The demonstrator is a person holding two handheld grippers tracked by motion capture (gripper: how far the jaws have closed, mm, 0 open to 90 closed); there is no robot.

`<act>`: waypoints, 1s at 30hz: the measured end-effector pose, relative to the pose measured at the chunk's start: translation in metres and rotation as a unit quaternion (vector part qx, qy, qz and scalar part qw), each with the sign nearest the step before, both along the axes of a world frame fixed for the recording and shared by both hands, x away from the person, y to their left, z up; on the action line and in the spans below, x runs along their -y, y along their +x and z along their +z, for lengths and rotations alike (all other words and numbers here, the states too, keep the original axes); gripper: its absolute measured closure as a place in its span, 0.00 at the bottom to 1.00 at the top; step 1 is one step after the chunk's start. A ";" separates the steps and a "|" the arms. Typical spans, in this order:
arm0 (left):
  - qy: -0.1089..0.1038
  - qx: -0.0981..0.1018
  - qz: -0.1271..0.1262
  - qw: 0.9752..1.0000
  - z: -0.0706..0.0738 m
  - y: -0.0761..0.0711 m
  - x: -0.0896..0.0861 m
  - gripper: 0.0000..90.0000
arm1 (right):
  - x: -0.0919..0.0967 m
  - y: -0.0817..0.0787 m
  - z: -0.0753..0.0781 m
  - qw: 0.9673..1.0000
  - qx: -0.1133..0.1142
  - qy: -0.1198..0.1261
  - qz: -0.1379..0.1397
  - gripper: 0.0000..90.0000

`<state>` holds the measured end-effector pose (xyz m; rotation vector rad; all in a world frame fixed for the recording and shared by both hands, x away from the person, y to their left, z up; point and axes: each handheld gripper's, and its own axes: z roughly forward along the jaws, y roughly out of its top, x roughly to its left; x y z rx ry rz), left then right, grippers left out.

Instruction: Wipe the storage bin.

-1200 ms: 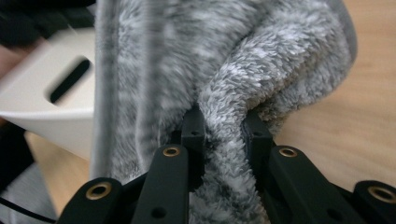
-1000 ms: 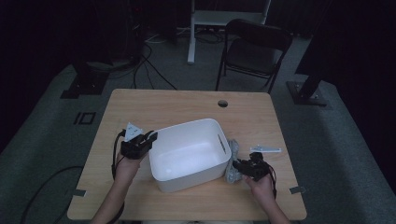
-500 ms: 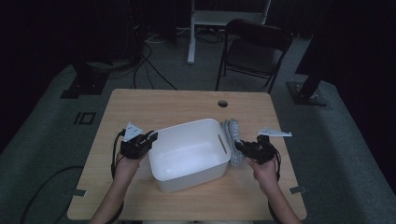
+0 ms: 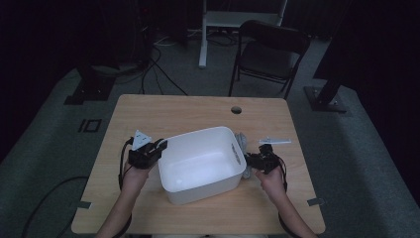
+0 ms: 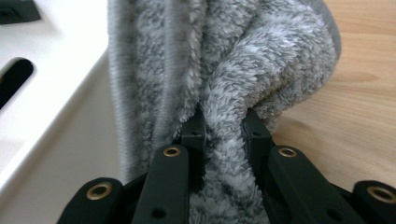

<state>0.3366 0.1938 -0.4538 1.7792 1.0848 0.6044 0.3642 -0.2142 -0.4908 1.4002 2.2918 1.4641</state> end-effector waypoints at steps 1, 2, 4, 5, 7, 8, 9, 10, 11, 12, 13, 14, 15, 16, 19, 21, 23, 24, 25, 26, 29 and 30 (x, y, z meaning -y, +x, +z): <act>-0.001 0.000 0.001 1.000 0.000 0.000 0.000 0.87 | -0.001 0.001 -0.001 1.000 0.002 -0.002 -0.003 0.85; 0.000 0.000 0.000 1.000 0.000 0.000 0.000 0.87 | -0.003 0.002 -0.003 1.000 0.000 -0.009 -0.004 0.85; -0.001 0.000 0.000 1.000 0.000 0.000 0.000 0.87 | -0.003 0.007 -0.010 1.000 -0.012 -0.004 -0.005 0.85; 0.000 0.000 0.000 1.000 0.000 0.000 0.000 0.86 | -0.004 0.009 -0.014 1.000 -0.020 -0.010 -0.006 0.85; -0.002 0.000 -0.001 1.000 0.000 0.000 -0.001 0.86 | -0.006 0.012 -0.026 0.999 -0.038 -0.020 -0.007 0.85; -0.002 0.000 -0.001 1.000 0.000 0.000 -0.001 0.86 | -0.006 0.015 -0.031 0.999 -0.048 -0.019 -0.005 0.85; -0.002 0.000 -0.001 1.000 0.000 0.000 -0.001 0.86 | -0.005 0.016 -0.034 0.998 -0.055 -0.020 -0.004 0.85; -0.003 0.000 -0.003 1.000 0.000 0.000 -0.001 0.86 | -0.004 0.018 -0.036 0.998 -0.061 -0.012 -0.003 0.85; -0.003 0.000 -0.005 1.000 0.000 0.001 -0.002 0.86 | -0.002 0.019 -0.035 0.998 -0.062 -0.008 -0.003 0.85; -0.003 0.000 -0.006 1.000 0.000 0.001 -0.002 0.86 | -0.002 0.019 -0.033 0.998 -0.059 -0.008 -0.001 0.84; -0.003 0.000 -0.008 1.000 0.000 0.001 -0.002 0.86 | -0.001 0.019 -0.030 0.998 -0.056 -0.007 0.001 0.84; -0.001 0.000 -0.011 1.000 0.000 0.001 -0.003 0.86 | 0.001 0.019 -0.026 0.999 -0.050 0.002 0.000 0.84; -0.001 0.001 -0.012 1.000 0.000 0.001 -0.003 0.86 | 0.005 0.018 -0.019 0.999 -0.038 0.015 -0.004 0.84; -0.001 0.001 -0.012 1.000 0.000 0.001 -0.003 0.86 | 0.008 0.019 -0.012 0.999 -0.029 0.027 -0.007 0.84; -0.001 0.001 -0.013 1.000 0.000 0.001 -0.002 0.86 | 0.017 0.020 0.012 0.998 0.004 0.060 -0.018 0.84; -0.002 0.001 -0.013 1.000 0.000 0.001 -0.002 0.86 | 0.022 0.021 0.026 0.996 0.022 0.082 -0.018 0.84; -0.002 0.001 -0.013 1.000 0.000 0.001 -0.002 0.86 | 0.022 0.022 0.037 0.995 0.037 0.088 -0.013 0.84; -0.002 0.001 -0.013 1.000 0.000 0.001 -0.002 0.86 | 0.021 0.023 0.041 0.995 0.042 0.085 -0.010 0.84; -0.002 0.001 -0.013 1.000 0.000 0.001 -0.002 0.86 | 0.018 0.025 0.044 0.996 0.046 0.076 -0.003 0.84; -0.001 0.001 -0.013 1.000 0.000 0.001 -0.002 0.86 | 0.014 0.026 0.045 0.997 0.047 0.068 0.002 0.84; 0.000 0.001 -0.011 1.000 0.000 0.001 -0.001 0.86 | 0.001 0.029 0.043 0.998 0.049 0.039 0.017 0.84; 0.000 0.001 -0.010 1.000 0.000 0.001 -0.001 0.86 | 0.001 0.030 0.043 0.998 0.048 0.040 0.019 0.84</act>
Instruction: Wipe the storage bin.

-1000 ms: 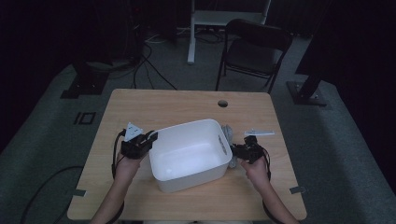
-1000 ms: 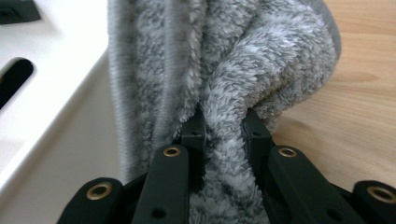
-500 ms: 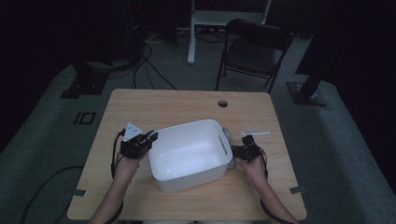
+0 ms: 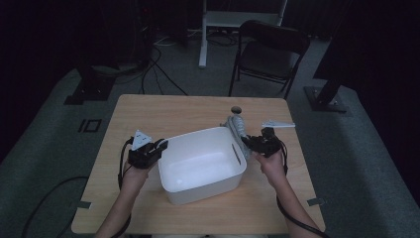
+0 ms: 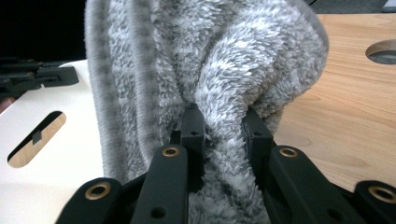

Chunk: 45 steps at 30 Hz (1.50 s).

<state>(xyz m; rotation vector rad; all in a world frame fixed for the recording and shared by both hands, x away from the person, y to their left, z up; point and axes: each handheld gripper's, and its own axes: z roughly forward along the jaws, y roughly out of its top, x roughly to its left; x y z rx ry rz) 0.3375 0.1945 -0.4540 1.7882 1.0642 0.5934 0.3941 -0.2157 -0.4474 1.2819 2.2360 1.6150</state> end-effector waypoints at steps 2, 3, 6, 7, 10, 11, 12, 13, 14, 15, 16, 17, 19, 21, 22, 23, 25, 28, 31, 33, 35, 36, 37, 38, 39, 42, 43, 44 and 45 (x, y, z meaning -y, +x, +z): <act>0.000 0.000 0.002 1.000 0.000 0.000 0.000 0.86 | 0.000 0.003 -0.002 1.000 -0.004 0.005 0.004 0.84; -0.001 0.000 0.002 1.000 0.000 0.000 0.001 0.86 | -0.001 0.003 -0.003 1.000 -0.004 0.003 0.005 0.84; -0.001 0.000 0.004 1.000 0.000 0.000 0.001 0.86 | -0.002 0.006 -0.006 1.000 -0.007 0.003 0.004 0.85; -0.001 0.000 0.005 1.000 0.000 0.000 0.001 0.86 | -0.002 0.007 -0.008 1.000 -0.008 0.001 0.004 0.85; -0.003 0.001 0.006 1.000 0.000 0.000 0.001 0.86 | -0.006 0.010 -0.016 1.000 -0.020 -0.012 -0.001 0.85; -0.003 0.001 0.007 1.000 0.000 0.000 0.001 0.86 | -0.006 0.011 -0.020 1.000 -0.025 -0.016 -0.002 0.85; -0.004 0.001 0.008 1.000 -0.001 0.000 0.001 0.86 | -0.007 0.013 -0.023 0.999 -0.031 -0.020 -0.001 0.85; -0.005 0.001 0.008 1.000 -0.001 0.000 0.001 0.86 | -0.007 0.014 -0.028 0.999 -0.038 -0.018 -0.001 0.85; -0.005 0.001 0.009 1.000 -0.001 0.000 0.001 0.86 | -0.007 0.016 -0.031 0.999 -0.040 -0.013 -0.001 0.85; -0.005 0.001 0.009 1.000 -0.001 0.000 0.001 0.86 | -0.007 0.017 -0.033 0.999 -0.045 -0.012 0.001 0.85; -0.005 0.001 0.009 1.000 -0.001 0.000 0.001 0.86 | -0.007 0.019 -0.035 0.999 -0.045 -0.013 0.002 0.85; -0.005 0.001 0.009 1.000 -0.001 0.000 0.001 0.86 | -0.008 0.019 -0.036 0.999 -0.047 -0.015 0.001 0.85; -0.005 0.002 0.011 1.000 -0.001 -0.001 0.002 0.86 | -0.009 0.021 -0.039 0.998 -0.052 -0.021 0.000 0.85; -0.005 0.002 0.011 1.000 -0.001 -0.001 0.002 0.86 | -0.009 0.022 -0.042 0.998 -0.055 -0.021 0.001 0.85; -0.005 0.002 0.011 1.000 -0.001 -0.001 0.002 0.86 | -0.009 0.023 -0.043 0.998 -0.057 -0.023 0.001 0.85; -0.006 0.002 0.012 1.000 -0.001 -0.001 0.002 0.86 | -0.010 0.023 -0.045 0.998 -0.058 -0.028 -0.001 0.85; -0.004 0.002 0.012 1.000 -0.001 -0.001 0.002 0.86 | -0.012 0.024 -0.050 0.997 -0.064 -0.041 0.000 0.85; -0.005 0.003 0.011 1.000 -0.001 -0.001 0.002 0.86 | -0.014 0.029 -0.071 0.995 -0.092 -0.050 -0.002 0.85; -0.005 0.003 0.010 1.000 -0.001 0.000 0.002 0.86 | -0.016 0.031 -0.084 0.993 -0.106 -0.060 -0.005 0.85; -0.009 0.000 0.004 1.000 -0.001 0.000 0.000 0.86 | -0.015 0.033 -0.088 0.992 -0.113 -0.050 -0.006 0.85; -0.008 -0.001 0.002 1.000 -0.001 0.000 0.000 0.86 | -0.013 0.033 -0.087 0.992 -0.114 -0.047 -0.008 0.84; -0.017 -0.003 -0.002 1.000 -0.001 0.001 -0.002 0.86 | -0.011 0.033 -0.086 0.993 -0.112 -0.043 -0.009 0.84; -0.017 -0.003 -0.002 1.000 -0.001 0.001 -0.002 0.86 | -0.009 0.032 -0.084 0.993 -0.109 -0.038 -0.012 0.83; -0.020 -0.003 -0.009 1.000 -0.002 0.001 -0.004 0.85 | -0.006 0.031 -0.081 0.994 -0.107 -0.032 -0.017 0.83; -0.020 -0.003 -0.009 1.000 -0.002 0.001 -0.004 0.85 | -0.006 0.031 -0.081 0.994 -0.107 -0.032 -0.017 0.83; -0.042 0.003 -0.023 0.999 0.003 0.003 -0.016 0.74 | 0.010 0.024 -0.069 0.995 -0.095 -0.008 -0.023 0.83; -0.048 0.010 -0.032 0.998 0.006 0.004 -0.020 0.72 | 0.013 0.022 -0.066 0.995 -0.092 -0.005 -0.024 0.83; -0.050 0.013 -0.032 0.998 0.008 0.004 -0.023 0.65 | 0.019 0.018 -0.062 0.996 -0.087 -0.001 -0.028 0.83; -0.058 0.013 -0.042 0.997 0.010 0.006 -0.027 0.62 | 0.023 0.015 -0.059 0.996 -0.083 0.001 -0.031 0.83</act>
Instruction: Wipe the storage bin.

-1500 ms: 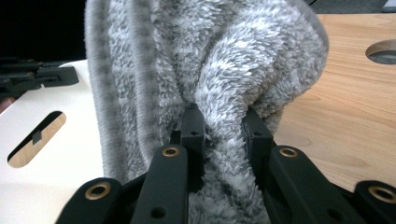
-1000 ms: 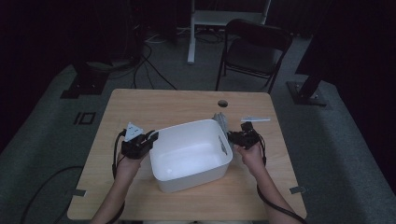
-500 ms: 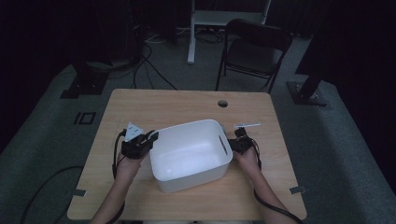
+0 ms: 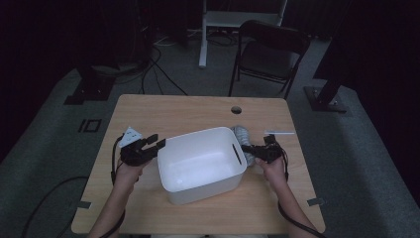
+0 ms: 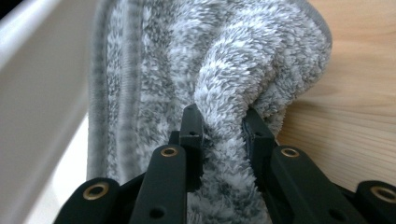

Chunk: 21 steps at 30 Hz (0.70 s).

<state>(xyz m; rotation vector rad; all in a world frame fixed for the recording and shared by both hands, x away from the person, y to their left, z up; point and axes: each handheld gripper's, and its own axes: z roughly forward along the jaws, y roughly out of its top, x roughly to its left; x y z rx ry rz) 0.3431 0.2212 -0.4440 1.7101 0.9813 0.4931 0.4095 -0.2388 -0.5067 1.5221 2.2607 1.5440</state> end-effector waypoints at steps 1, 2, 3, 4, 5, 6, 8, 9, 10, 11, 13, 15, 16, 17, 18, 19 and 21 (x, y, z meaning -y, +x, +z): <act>-0.009 0.001 -0.012 1.000 0.001 0.001 -0.002 0.60 | 0.007 -0.005 0.004 1.000 0.005 0.009 -0.009 0.83; -0.009 0.001 -0.012 1.000 0.001 0.001 -0.002 0.55 | 0.007 -0.005 0.004 1.000 0.005 0.009 -0.009 0.83; -0.010 -0.005 -0.028 1.000 0.001 0.007 -0.004 0.52 | 0.018 -0.015 0.009 1.000 0.013 0.019 -0.019 0.83; -0.010 -0.005 -0.028 1.000 0.001 0.007 -0.004 0.49 | 0.022 -0.019 0.011 0.999 0.017 0.022 -0.024 0.83; -0.005 -0.014 -0.044 0.999 0.000 0.014 -0.002 0.45 | 0.026 -0.024 0.012 0.999 0.019 0.025 -0.026 0.83; 0.003 -0.018 -0.048 0.999 0.000 0.018 -0.001 0.43 | 0.029 -0.030 0.013 0.999 0.023 0.023 -0.028 0.83; -0.004 -0.023 -0.068 0.997 0.000 0.023 0.000 0.43 | 0.036 -0.039 0.015 0.999 0.026 0.020 -0.032 0.82; -0.006 -0.021 -0.071 0.997 0.001 0.025 0.001 0.43 | 0.041 -0.045 0.016 0.999 0.025 0.023 -0.035 0.82; -0.004 -0.021 -0.081 0.996 0.003 0.028 0.003 0.43 | 0.045 -0.048 0.016 0.999 0.025 0.025 -0.036 0.82; -0.007 -0.022 -0.095 0.995 0.004 0.030 0.005 0.43 | 0.050 -0.053 0.016 0.998 0.023 0.033 -0.042 0.82; 0.004 -0.017 -0.105 0.994 0.006 0.032 0.009 0.44 | 0.058 -0.060 0.014 0.998 0.018 0.046 -0.049 0.82; 0.023 -0.005 -0.117 0.993 0.006 0.034 0.014 0.50 | 0.062 -0.066 0.010 0.998 0.016 0.042 -0.052 0.82; 0.025 -0.012 -0.126 0.992 0.007 0.036 0.016 0.50 | 0.063 -0.069 0.009 0.998 0.014 0.039 -0.052 0.82; 0.023 -0.014 -0.129 0.991 0.007 0.037 0.016 0.55 | 0.064 -0.072 0.007 0.998 0.013 0.030 -0.052 0.82; 0.023 -0.014 -0.129 0.991 0.007 0.037 0.016 0.58 | 0.064 -0.072 0.007 0.998 0.013 0.030 -0.052 0.82; 0.029 -0.015 -0.124 0.992 0.007 0.038 0.015 0.59 | 0.065 -0.077 0.005 0.998 0.011 0.026 -0.052 0.82; 0.043 -0.030 -0.128 0.990 0.007 0.038 0.016 0.69 | 0.067 -0.080 0.004 0.998 0.010 0.026 -0.052 0.82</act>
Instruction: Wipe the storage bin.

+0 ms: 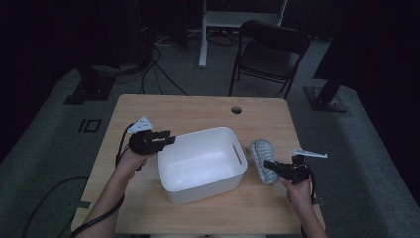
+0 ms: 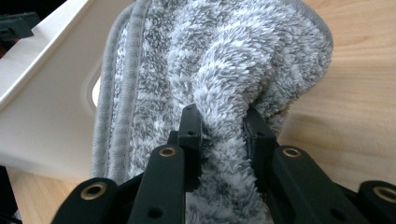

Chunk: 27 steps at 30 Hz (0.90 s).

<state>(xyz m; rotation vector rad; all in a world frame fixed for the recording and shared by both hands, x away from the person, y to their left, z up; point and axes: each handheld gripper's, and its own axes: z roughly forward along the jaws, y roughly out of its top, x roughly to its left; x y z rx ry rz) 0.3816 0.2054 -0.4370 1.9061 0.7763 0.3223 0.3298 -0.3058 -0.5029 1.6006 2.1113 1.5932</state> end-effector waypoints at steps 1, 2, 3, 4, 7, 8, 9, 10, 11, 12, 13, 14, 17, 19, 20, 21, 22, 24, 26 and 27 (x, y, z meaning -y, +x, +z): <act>0.013 0.000 0.006 1.000 0.000 -0.001 0.001 0.69 | 0.000 -0.002 0.000 1.000 0.000 0.000 0.000 0.82; 0.014 -0.003 0.002 1.000 -0.001 -0.001 0.001 0.69 | 0.001 -0.004 -0.001 1.000 -0.001 0.002 0.001 0.82; 0.014 -0.003 0.002 1.000 -0.001 -0.001 0.001 0.69 | 0.001 -0.004 -0.001 1.000 -0.001 0.002 0.001 0.82; 0.014 -0.003 0.001 1.000 -0.003 -0.002 0.000 0.69 | 0.002 -0.007 -0.002 1.000 0.000 0.001 -0.001 0.82; 0.014 -0.008 0.006 1.000 -0.007 -0.003 0.001 0.78 | 0.002 -0.007 -0.002 1.000 0.002 -0.003 -0.005 0.82; 0.012 -0.008 0.006 1.000 -0.008 -0.003 0.001 0.80 | 0.002 -0.007 -0.002 1.000 0.002 0.000 -0.005 0.82; 0.012 -0.006 0.013 1.000 -0.008 -0.004 0.001 0.80 | 0.001 -0.007 -0.002 1.000 0.002 0.002 -0.004 0.82; 0.011 -0.008 0.014 1.000 -0.009 -0.004 0.000 0.84 | 0.000 -0.007 -0.001 1.000 0.004 0.000 -0.004 0.82; 0.011 -0.008 0.014 1.000 -0.009 -0.004 0.000 0.84 | 0.000 -0.007 -0.001 1.000 0.004 0.000 -0.004 0.82; 0.009 -0.003 0.016 1.000 -0.010 -0.004 0.000 0.85 | 0.000 -0.007 -0.001 1.000 0.004 0.004 -0.003 0.82; 0.009 -0.003 0.016 1.000 -0.010 -0.004 0.000 0.85 | 0.000 -0.007 -0.001 1.000 0.004 0.004 -0.003 0.82; 0.005 -0.004 0.019 1.000 -0.010 -0.006 0.000 0.86 | 0.000 -0.006 0.000 1.000 0.007 0.005 -0.005 0.82; 0.002 0.000 0.027 1.000 -0.011 -0.012 0.001 0.87 | 0.001 -0.005 0.000 1.000 0.008 0.005 -0.007 0.82; 0.002 0.003 0.030 1.000 -0.012 -0.014 0.002 0.88 | 0.002 -0.004 -0.001 1.000 0.006 0.006 -0.008 0.82; 0.004 0.010 0.038 0.999 -0.012 -0.020 0.003 0.88 | 0.002 -0.004 -0.002 1.000 0.005 0.007 -0.008 0.82; 0.004 0.010 0.045 0.999 -0.013 -0.023 0.003 0.89 | 0.002 -0.004 -0.002 1.000 0.005 0.006 -0.009 0.82; 0.006 0.010 0.054 0.998 -0.012 -0.025 0.004 0.90 | 0.003 -0.004 -0.003 1.000 0.005 0.006 -0.010 0.82; 0.006 0.014 0.059 0.998 -0.013 -0.029 0.004 0.92 | 0.003 -0.004 -0.002 1.000 0.005 0.007 -0.010 0.82; -0.004 0.007 0.061 0.998 -0.014 -0.031 0.002 0.93 | 0.003 -0.004 -0.002 1.000 0.005 0.008 -0.011 0.82; -0.004 0.007 0.061 0.998 -0.014 -0.031 0.002 0.94 | 0.003 -0.004 -0.002 1.000 0.005 0.008 -0.011 0.82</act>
